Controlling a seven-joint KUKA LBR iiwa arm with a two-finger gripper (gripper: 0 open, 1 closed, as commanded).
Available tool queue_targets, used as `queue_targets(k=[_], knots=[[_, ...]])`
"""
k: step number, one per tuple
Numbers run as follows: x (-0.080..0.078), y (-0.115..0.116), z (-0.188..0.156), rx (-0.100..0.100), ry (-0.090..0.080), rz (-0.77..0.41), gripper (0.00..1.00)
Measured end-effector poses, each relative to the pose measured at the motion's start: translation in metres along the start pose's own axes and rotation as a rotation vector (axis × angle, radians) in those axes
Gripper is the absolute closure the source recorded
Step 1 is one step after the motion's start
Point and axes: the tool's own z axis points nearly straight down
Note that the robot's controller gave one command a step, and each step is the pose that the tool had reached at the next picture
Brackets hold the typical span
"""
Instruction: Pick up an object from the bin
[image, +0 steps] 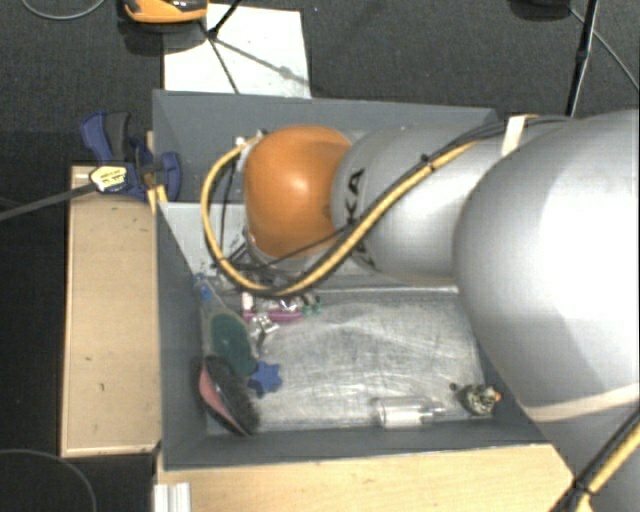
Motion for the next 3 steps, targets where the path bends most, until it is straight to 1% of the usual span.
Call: queue_targets(k=[1, 2, 3], knots=[[0.072, -0.051, 0.047, 0.001, -0.023, -0.170, 0.00], [0.044, -0.077, -0.016, 0.004, -0.005, -0.125, 0.00], [0.036, -0.101, 0.032, 0.004, -0.016, -0.338, 0.00]])
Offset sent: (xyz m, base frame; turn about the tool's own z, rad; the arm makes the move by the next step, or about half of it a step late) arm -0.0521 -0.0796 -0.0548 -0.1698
